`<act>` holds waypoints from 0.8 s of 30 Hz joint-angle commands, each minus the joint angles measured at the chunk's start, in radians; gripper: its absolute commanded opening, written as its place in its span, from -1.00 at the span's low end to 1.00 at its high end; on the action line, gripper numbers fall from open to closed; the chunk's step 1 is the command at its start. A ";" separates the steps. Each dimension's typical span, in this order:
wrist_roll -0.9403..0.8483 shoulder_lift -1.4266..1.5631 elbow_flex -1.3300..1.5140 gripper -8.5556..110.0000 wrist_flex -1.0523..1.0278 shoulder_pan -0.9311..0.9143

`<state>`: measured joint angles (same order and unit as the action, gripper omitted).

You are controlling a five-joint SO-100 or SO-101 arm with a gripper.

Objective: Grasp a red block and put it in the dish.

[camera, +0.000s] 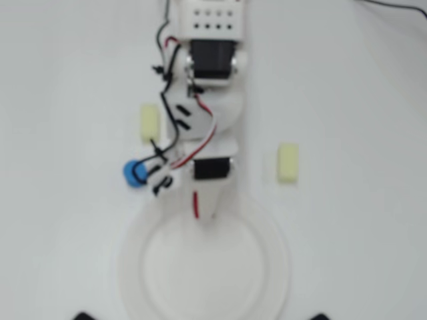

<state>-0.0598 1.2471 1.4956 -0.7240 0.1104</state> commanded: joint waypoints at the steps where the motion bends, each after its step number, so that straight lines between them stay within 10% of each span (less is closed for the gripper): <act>1: 0.003 0.008 -0.057 -0.85 -0.006 0.003; 24: -0.011 0.092 -0.057 -0.48 -0.137 -0.008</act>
<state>-0.0629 1.2487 1.4956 -0.8452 0.1104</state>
